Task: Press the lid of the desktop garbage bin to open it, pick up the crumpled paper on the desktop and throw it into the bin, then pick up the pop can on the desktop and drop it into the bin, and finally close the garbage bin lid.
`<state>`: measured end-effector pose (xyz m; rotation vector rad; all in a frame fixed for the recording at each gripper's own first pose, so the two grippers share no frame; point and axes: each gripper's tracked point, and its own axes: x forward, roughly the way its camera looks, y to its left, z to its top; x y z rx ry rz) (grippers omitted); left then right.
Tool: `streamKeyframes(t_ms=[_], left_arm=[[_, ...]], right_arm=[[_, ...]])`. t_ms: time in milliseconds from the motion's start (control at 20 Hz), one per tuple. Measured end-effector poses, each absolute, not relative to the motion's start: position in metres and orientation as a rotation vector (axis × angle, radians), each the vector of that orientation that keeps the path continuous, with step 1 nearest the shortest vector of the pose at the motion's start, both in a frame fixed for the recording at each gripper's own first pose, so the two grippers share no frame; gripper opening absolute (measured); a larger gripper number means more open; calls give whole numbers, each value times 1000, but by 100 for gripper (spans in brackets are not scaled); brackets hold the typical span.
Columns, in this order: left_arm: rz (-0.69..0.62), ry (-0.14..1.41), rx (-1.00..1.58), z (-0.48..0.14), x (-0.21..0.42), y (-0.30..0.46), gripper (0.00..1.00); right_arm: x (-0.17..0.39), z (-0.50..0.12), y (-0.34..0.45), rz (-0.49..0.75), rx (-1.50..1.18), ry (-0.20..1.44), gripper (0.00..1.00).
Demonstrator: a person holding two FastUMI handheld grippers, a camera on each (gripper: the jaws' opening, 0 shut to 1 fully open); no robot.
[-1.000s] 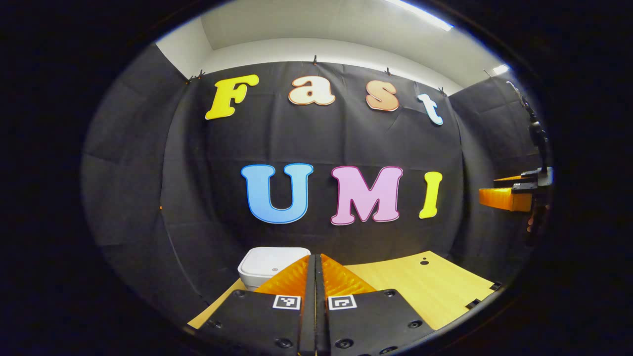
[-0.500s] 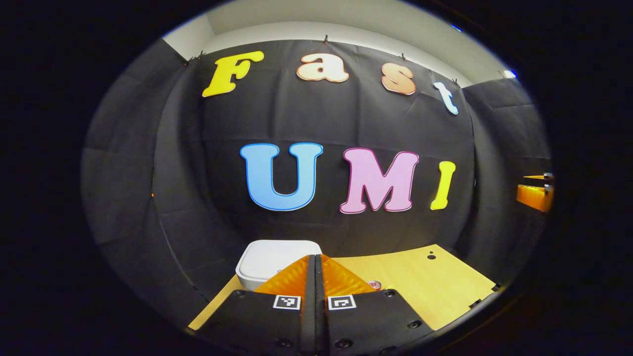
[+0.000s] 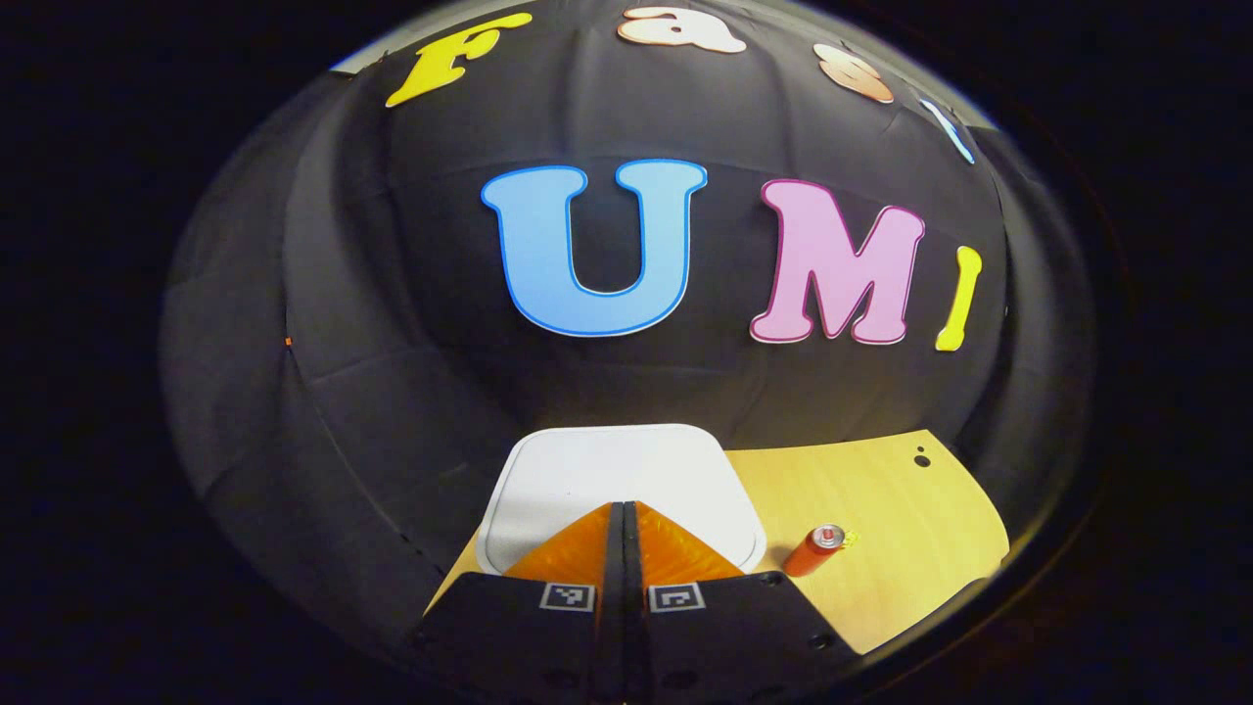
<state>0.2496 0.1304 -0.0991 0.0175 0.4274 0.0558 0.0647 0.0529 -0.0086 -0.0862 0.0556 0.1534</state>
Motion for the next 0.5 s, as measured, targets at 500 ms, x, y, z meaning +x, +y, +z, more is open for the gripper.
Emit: streamKeyframes(t_ms=[500], left_arm=[[52, 565, 10, -146, 270, 124, 7]], right_arm=[[96, -36, 24, 122, -54, 116, 96]])
